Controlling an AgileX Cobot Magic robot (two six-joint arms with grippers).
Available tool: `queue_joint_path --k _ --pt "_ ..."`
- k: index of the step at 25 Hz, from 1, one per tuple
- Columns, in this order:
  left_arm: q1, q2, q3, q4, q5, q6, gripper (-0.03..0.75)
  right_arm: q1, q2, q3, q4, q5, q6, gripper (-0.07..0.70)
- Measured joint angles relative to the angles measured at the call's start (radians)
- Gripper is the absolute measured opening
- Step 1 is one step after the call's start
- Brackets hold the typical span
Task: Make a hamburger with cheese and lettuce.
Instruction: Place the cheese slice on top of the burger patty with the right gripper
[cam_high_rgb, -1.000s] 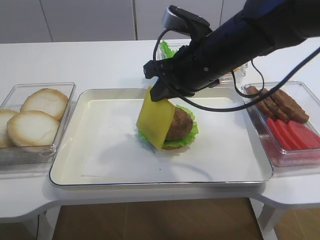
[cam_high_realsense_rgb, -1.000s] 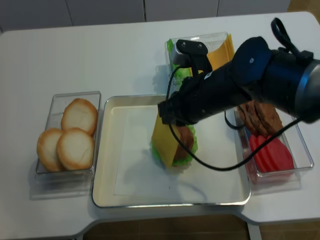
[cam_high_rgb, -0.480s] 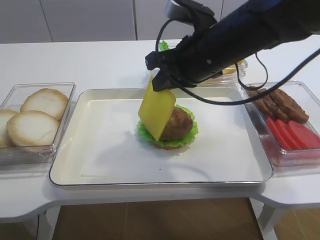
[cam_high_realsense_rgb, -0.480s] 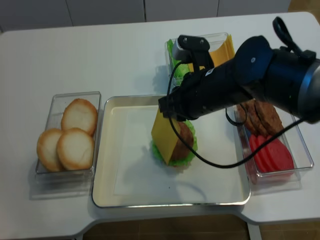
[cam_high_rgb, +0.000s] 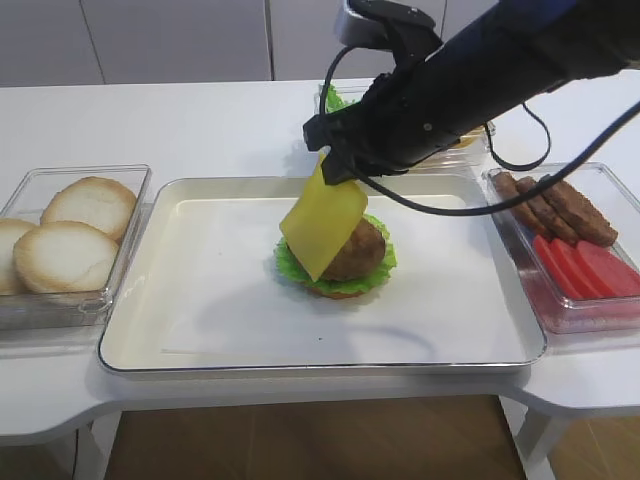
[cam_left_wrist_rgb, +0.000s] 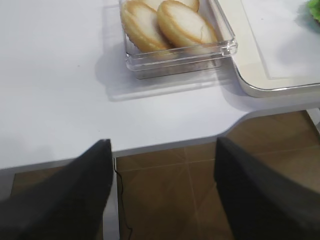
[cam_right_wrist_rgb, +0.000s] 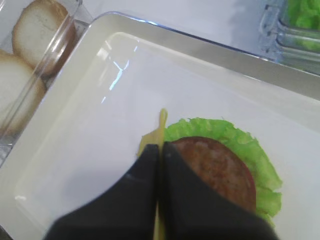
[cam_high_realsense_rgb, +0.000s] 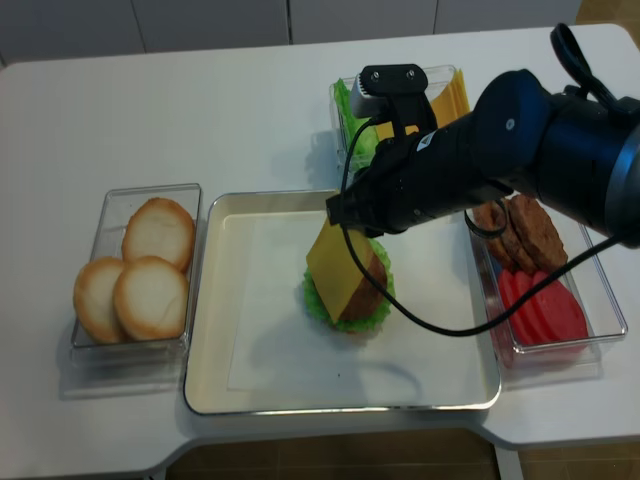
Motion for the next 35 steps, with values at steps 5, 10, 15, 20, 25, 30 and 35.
queue_joint_path --k 5,10,15,20,25,30,35 --pt "0.000 0.000 0.000 0.000 0.000 0.000 0.467 0.000 0.000 0.000 -0.040 -0.006 0.009 0.004" --pt "0.000 0.000 0.000 0.000 0.000 0.000 0.467 0.000 0.000 0.000 -0.090 -0.013 0.012 0.004" --pt "0.000 0.000 0.000 0.000 0.000 0.000 0.467 0.000 0.000 0.000 -0.143 -0.013 0.039 0.004" --pt "0.000 0.000 0.000 0.000 0.000 0.000 0.467 0.000 0.029 0.000 -0.149 0.001 0.043 0.004" --pt "0.000 0.000 0.000 0.000 0.000 0.000 0.467 0.000 0.047 0.000 -0.149 0.010 0.045 0.004" --pt "0.000 0.000 0.000 0.000 0.000 0.000 0.467 0.000 0.047 0.000 -0.169 0.010 0.046 0.004" --pt "0.000 0.000 0.000 0.000 0.000 0.000 0.467 0.000 0.047 0.000 -0.224 0.010 0.080 0.004"
